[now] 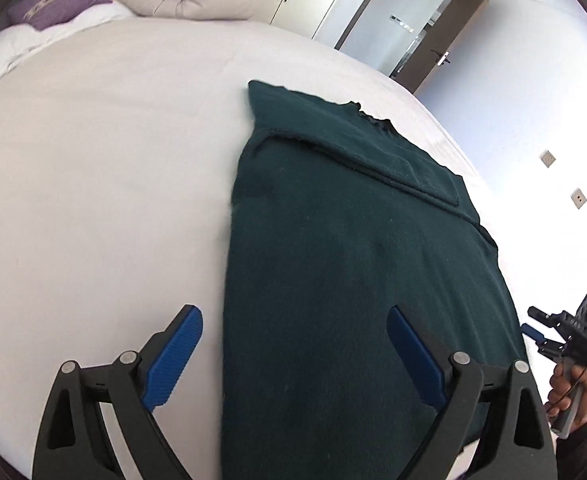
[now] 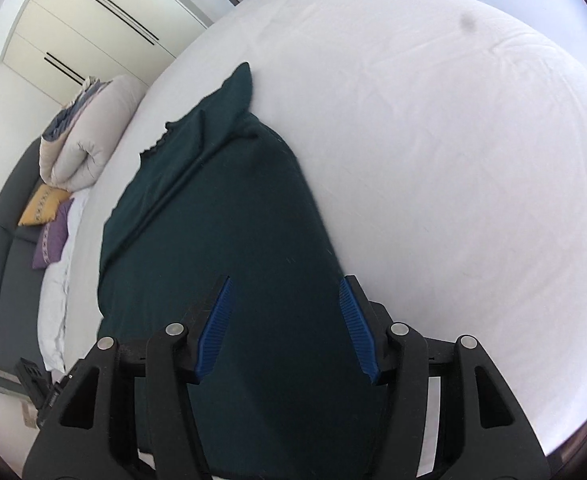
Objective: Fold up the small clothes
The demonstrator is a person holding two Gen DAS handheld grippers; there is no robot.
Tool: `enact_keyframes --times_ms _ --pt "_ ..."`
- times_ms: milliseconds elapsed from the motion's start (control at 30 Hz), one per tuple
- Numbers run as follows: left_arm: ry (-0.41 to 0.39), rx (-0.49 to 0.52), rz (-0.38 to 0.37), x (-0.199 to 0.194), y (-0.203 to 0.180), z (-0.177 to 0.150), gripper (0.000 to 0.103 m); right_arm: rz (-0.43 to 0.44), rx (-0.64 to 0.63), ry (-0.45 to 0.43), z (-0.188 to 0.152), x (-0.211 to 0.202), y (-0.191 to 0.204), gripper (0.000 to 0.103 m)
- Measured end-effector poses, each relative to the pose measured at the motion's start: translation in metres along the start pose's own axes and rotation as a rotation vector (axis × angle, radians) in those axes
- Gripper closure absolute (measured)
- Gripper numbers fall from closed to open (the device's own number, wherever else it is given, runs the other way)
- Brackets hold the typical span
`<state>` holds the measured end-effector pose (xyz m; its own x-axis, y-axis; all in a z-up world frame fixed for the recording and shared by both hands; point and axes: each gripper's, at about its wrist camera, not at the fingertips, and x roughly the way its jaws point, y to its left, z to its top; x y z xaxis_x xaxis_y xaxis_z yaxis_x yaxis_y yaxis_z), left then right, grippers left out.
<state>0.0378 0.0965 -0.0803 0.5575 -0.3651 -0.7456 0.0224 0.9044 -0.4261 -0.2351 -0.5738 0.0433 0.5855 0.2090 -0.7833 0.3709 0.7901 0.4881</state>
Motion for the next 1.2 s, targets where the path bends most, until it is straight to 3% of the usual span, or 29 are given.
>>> enact_keyframes --times_ms 133,433,567,700,900,1033,1133,1200 --pt "0.070 -0.081 -0.064 -0.011 0.020 -0.023 0.008 -0.044 -0.035 0.008 -0.032 -0.021 -0.024 0.050" --pt "0.207 -0.114 -0.185 -0.018 0.033 -0.046 0.010 0.027 -0.081 0.058 -0.077 -0.053 -0.036 0.050" --pt "0.254 -0.155 -0.236 -0.017 0.040 -0.046 0.016 0.069 -0.062 0.074 -0.083 -0.054 -0.036 0.050" --pt "0.309 -0.197 -0.278 -0.012 0.045 -0.048 0.030 0.139 0.006 0.091 -0.075 -0.051 -0.040 0.050" --pt "0.342 -0.277 -0.318 -0.009 0.055 -0.048 0.031 0.213 0.077 0.105 -0.067 -0.049 -0.051 0.050" --pt "0.358 -0.259 -0.316 -0.012 0.051 -0.051 0.034 0.243 0.109 0.117 -0.067 -0.049 -0.059 0.053" --pt "0.369 -0.244 -0.293 -0.013 0.048 -0.054 0.050 0.257 0.137 0.122 -0.066 -0.048 -0.065 0.055" --pt "0.369 -0.250 -0.280 -0.012 0.050 -0.055 0.070 0.259 0.159 0.117 -0.064 -0.049 -0.068 0.055"
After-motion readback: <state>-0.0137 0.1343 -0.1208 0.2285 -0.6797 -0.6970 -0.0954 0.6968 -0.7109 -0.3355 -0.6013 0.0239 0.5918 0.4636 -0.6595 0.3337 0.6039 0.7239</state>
